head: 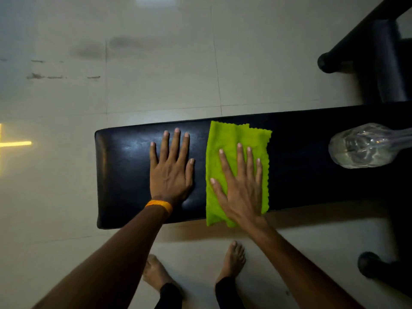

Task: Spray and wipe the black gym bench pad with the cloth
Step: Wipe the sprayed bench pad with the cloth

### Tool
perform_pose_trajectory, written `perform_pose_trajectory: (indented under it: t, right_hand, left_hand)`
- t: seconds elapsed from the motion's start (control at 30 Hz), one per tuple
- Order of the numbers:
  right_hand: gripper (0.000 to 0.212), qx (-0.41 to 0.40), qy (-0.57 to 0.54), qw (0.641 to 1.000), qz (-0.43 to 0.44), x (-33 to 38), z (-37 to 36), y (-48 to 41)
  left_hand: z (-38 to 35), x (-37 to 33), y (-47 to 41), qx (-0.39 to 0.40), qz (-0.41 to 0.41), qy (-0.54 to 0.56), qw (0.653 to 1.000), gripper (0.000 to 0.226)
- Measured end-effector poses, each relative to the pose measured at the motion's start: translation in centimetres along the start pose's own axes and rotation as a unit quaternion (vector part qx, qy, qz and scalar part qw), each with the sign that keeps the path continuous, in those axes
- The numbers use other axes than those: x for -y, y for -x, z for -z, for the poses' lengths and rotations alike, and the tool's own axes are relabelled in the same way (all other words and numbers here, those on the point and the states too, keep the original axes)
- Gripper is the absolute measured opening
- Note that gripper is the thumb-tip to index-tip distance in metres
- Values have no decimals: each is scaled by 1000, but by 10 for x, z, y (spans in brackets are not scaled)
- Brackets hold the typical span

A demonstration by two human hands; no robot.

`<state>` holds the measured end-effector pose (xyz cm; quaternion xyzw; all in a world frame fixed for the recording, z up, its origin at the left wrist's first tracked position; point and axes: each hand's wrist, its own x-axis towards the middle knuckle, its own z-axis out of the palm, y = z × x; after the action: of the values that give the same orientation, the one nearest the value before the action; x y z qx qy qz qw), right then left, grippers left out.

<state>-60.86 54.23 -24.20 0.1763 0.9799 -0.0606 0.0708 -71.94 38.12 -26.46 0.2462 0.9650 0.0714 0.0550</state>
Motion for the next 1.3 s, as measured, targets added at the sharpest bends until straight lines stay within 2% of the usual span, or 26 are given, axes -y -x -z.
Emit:
perform_pose_trajectory:
  t: [0.1,0.23,0.33,0.4,0.47,0.6,0.7,0.77,0.83,0.93,1.0,1.1,1.3]
  right_hand:
    - [72,5,-2,998,58,-34,4,-43]
    - [67,-34,-17,999,-26,-68,15,-96]
    - [64,-49,-6,995,-85,-52,8,-50]
    - [67,-27,-1,998,-62,-51,5,-15]
    - [68,-18,-3,1000,-22,-79,9,-28]
    - [72,-27,-16,996,-87,-132,26,-92]
    - [70,-38,-11,991,-125,-106,17,-51]
    - [72,-23,-8,995,-100,-94,10,-16]
    - [75,-14,-14,997,-79,-105,9,-20]
    - [77,-20,-41,993,-107,-119,21,-55]
    - [79,-27,-41,991,-124,-106,22,-51]
    - [75,-20,7,995,-97,-81,14,-27]
    - [65,-13,12,999,-33,-138,24,-75]
  left_hand:
    - [-1,1,-1,3,-2,-3,1000,65]
    - [-2,2,-2,6,-2,-6,1000,66]
    - [-1,1,-2,12,-1,-1,1000,66]
    - [-1,1,-2,11,0,5,1000,66]
    - [-1,1,-2,10,-3,5,1000,67]
    - [-4,2,-2,7,0,5,1000,67]
    - [-1,0,-1,3,1,7,1000,67]
    - [-1,0,-1,3,2,7,1000,67]
    - [-2,1,-1,2,4,3,1000,66]
    - [-2,-1,-2,2,0,0,1000,66]
    - [0,-3,-1,6,0,4,1000,66]
    - [7,-6,0,6,11,26,1000,66]
    - [5,-76,-35,6,-152,76,986,68]
